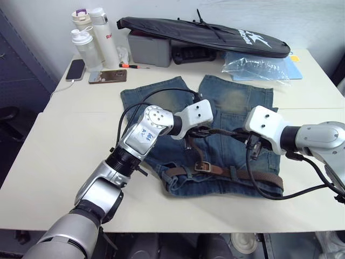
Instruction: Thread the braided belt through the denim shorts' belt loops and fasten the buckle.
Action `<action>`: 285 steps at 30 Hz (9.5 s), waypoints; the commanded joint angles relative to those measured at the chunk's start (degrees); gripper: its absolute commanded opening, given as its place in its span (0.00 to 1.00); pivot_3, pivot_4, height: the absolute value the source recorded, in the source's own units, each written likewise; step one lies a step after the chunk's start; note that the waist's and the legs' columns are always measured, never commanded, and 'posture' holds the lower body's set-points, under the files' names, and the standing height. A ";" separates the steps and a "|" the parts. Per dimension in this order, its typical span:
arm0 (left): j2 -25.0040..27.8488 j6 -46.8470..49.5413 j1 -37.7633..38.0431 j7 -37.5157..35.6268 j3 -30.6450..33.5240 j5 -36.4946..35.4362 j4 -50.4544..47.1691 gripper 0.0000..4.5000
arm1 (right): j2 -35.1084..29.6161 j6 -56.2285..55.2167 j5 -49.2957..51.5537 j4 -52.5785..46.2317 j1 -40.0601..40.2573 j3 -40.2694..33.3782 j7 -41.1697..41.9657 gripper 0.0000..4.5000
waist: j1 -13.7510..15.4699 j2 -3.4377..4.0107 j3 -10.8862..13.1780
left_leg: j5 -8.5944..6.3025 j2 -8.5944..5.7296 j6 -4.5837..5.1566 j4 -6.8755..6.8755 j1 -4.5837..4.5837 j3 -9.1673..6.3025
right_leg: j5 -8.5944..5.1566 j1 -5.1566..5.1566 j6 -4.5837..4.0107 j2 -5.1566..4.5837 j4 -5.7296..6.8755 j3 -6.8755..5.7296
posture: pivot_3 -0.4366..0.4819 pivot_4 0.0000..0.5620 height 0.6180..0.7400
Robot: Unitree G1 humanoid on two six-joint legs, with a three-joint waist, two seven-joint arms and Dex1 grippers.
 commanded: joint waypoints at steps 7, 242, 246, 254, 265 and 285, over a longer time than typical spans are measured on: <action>-0.38 4.27 -4.02 -3.36 -0.17 1.90 -1.01 0.75 | -0.47 1.82 -1.35 -3.27 -0.30 -0.69 0.44 0.00 | 0.02 0.02 -0.01 | 0.00 -0.02 0.00 0.02 0.00 -0.01 | 0.00 0.01 0.00 -0.01 0.01 0.01 | 0.48 0.27 0.31; 7.17 -26.07 -4.50 -9.33 -4.41 23.05 10.10 0.00 | 21.53 -15.02 -17.51 -5.11 24.92 -1.01 -11.97 0.02 | -0.23 0.42 -0.34 | -0.01 0.02 0.08 0.88 0.01 0.04 | 0.00 -0.15 -0.03 -0.02 1.12 0.25 | 0.48 0.27 0.31; 6.61 -26.26 -4.65 -9.51 -4.26 22.83 10.12 0.00 | 21.45 -14.70 -17.76 -5.24 24.39 -0.73 -11.92 0.02 | -0.23 0.42 -0.33 | -0.01 0.02 0.08 0.88 0.00 0.04 | 0.00 -0.15 -0.03 -0.02 1.12 0.25 | 0.48 0.27 0.31; 4.15 -21.28 -2.86 -13.86 -4.00 20.04 6.20 0.00 | 21.98 -13.86 -18.42 -5.39 23.56 0.98 -11.72 0.02 | -0.36 0.42 -0.34 | -0.01 0.02 0.08 0.87 0.01 0.04 | 0.00 -0.16 -0.03 -0.02 1.13 0.25 | 0.48 0.27 0.31; 3.02 -16.04 -0.39 -18.10 -4.92 19.43 0.58 0.00 | 22.33 -13.45 -17.92 -5.17 23.64 1.12 -11.39 0.02 | -0.34 0.42 -0.34 | -0.01 0.02 0.08 0.89 0.01 0.04 | 0.00 -0.16 -0.03 -0.02 1.14 0.26 | 0.48 0.27 0.31; -2.17 -6.15 3.30 -20.82 -5.88 17.47 -5.37 0.00 | 21.44 -15.89 -20.20 -5.77 25.73 3.64 -9.40 0.02 | -0.18 0.41 -0.36 | 0.00 0.02 0.08 0.91 0.02 0.03 | 0.00 -0.13 -0.03 -0.03 1.15 0.26 | 0.48 0.27 0.31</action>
